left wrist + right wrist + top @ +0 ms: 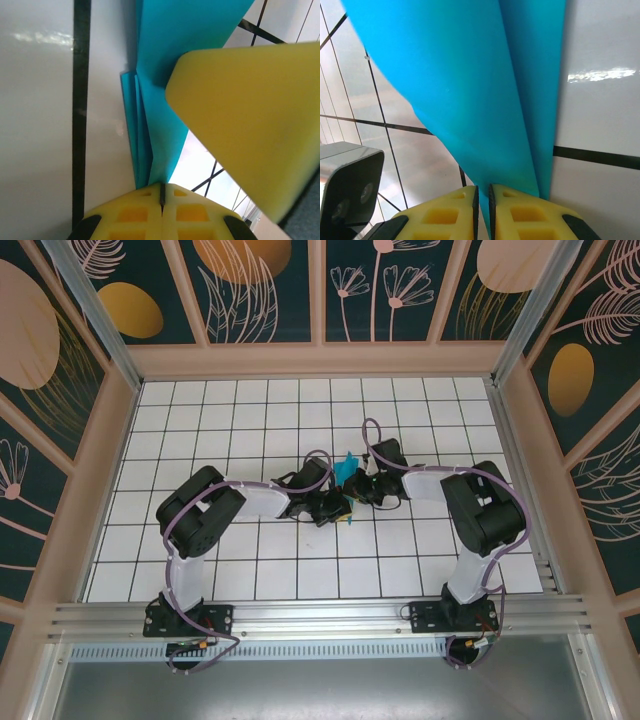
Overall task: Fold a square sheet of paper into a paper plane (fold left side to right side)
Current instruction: Fold the wing for the fifth time at the center of the table.
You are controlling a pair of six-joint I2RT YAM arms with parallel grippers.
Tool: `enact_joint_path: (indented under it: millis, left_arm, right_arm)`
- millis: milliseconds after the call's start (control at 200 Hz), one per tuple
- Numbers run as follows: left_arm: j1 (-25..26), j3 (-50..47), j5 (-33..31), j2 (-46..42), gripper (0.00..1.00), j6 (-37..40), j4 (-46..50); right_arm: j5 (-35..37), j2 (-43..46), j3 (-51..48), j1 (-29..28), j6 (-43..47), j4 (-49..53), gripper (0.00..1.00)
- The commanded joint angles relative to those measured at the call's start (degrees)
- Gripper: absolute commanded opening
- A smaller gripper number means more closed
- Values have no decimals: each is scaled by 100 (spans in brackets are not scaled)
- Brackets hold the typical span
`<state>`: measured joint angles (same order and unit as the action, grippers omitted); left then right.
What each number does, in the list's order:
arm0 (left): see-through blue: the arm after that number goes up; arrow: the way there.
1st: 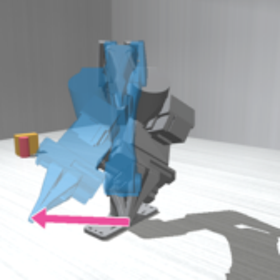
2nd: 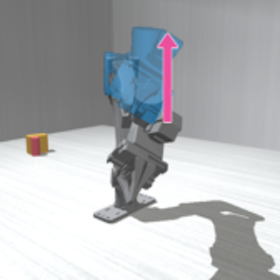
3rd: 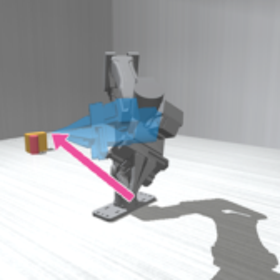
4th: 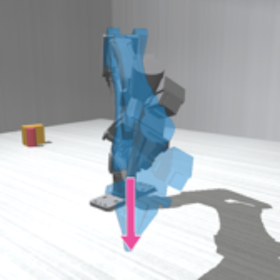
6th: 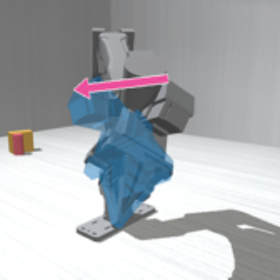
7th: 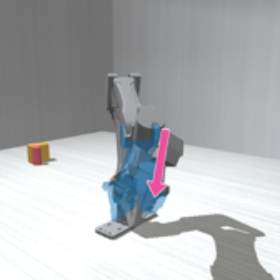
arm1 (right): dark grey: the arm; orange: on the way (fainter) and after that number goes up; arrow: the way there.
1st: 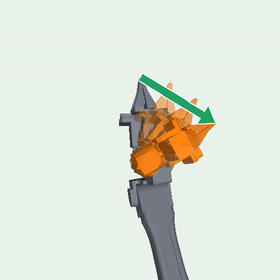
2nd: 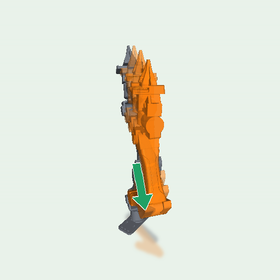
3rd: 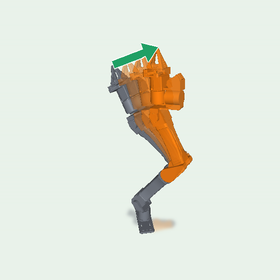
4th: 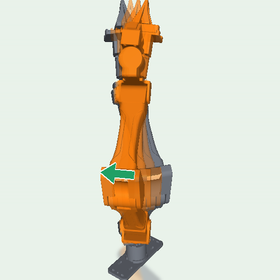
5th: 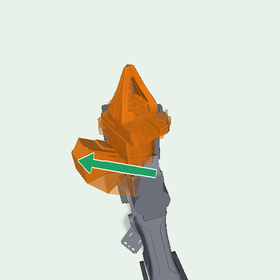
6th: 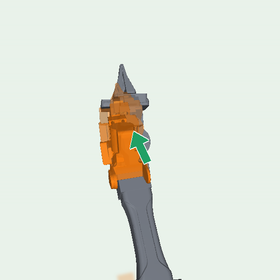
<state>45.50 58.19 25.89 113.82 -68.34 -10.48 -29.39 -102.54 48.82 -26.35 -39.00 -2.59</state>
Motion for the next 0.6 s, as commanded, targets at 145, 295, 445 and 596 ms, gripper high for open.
enact_joint_path:
  millis: [145, 295, 445, 596]
  left_arm:
    - [5, -212, -672, 544, 0, 109, 1118]
    - [11, -212, -673, 554, 0, 103, 1137]
    - [7, -214, -682, 570, 0, 118, 1136]
    - [5, -214, -673, 589, 0, 119, 1121]
  right_arm:
    - [96, -35, 241, -11, 345, 220, 16]
    - [240, -218, 288, 40, 449, 261, 14]
    - [449, -264, 339, 86, 647, 230, 13]
    - [680, -456, 576, 120, 966, 384, 13]
